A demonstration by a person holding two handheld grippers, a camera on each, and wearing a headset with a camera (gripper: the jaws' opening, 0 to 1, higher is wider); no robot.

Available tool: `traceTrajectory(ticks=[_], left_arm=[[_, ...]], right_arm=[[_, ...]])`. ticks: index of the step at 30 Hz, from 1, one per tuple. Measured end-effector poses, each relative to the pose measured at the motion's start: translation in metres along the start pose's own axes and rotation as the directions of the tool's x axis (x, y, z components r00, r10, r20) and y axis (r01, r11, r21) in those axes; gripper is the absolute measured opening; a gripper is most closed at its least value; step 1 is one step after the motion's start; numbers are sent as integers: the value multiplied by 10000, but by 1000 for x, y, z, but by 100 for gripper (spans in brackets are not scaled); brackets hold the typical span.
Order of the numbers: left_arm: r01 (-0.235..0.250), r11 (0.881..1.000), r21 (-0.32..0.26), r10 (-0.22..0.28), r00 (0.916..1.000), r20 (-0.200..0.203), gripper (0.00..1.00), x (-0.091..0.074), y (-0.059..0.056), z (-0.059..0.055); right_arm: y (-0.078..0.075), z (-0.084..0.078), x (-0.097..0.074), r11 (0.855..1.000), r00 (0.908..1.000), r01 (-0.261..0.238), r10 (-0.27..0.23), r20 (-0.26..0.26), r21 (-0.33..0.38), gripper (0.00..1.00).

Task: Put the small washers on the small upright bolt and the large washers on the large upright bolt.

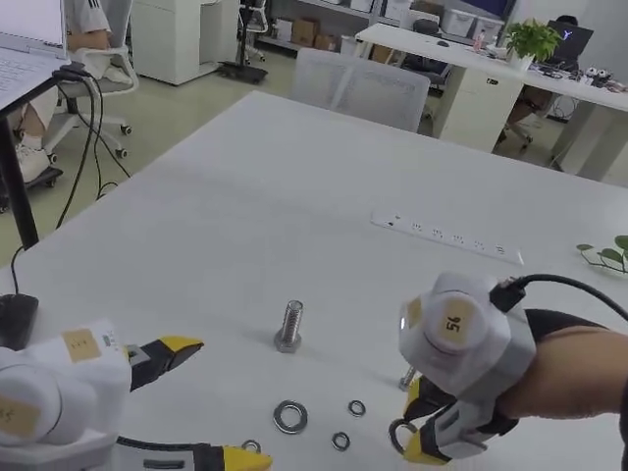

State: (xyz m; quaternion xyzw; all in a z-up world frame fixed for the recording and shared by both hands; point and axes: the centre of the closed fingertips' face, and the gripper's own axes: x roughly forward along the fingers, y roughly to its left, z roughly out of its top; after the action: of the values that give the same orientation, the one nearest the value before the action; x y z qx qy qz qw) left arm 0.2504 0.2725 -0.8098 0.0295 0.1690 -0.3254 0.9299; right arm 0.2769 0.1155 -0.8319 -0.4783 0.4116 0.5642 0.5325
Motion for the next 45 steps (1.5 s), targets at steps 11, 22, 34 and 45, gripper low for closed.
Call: traceTrajectory(ticks=[11,22,34,45], left_arm=[[-159,9997,-164,162,9996,211,82,-1,5,1],[-240,9996,-124,245,9989,396,81,-2,8,3],[-292,9994,-205,299,9990,334,80,-2,11,-2],[-291,9994,-199,296,9992,280,79,0,14,-3]], right_arm=[[-18,24,-24,9992,9992,291,-283,283,-272,23],[-42,58,-44,9939,9972,646,-608,444,-895,23],[-60,91,-50,9884,9957,743,-662,646,-1325,23],[-74,111,-47,9822,9968,623,-521,614,-1771,23]])
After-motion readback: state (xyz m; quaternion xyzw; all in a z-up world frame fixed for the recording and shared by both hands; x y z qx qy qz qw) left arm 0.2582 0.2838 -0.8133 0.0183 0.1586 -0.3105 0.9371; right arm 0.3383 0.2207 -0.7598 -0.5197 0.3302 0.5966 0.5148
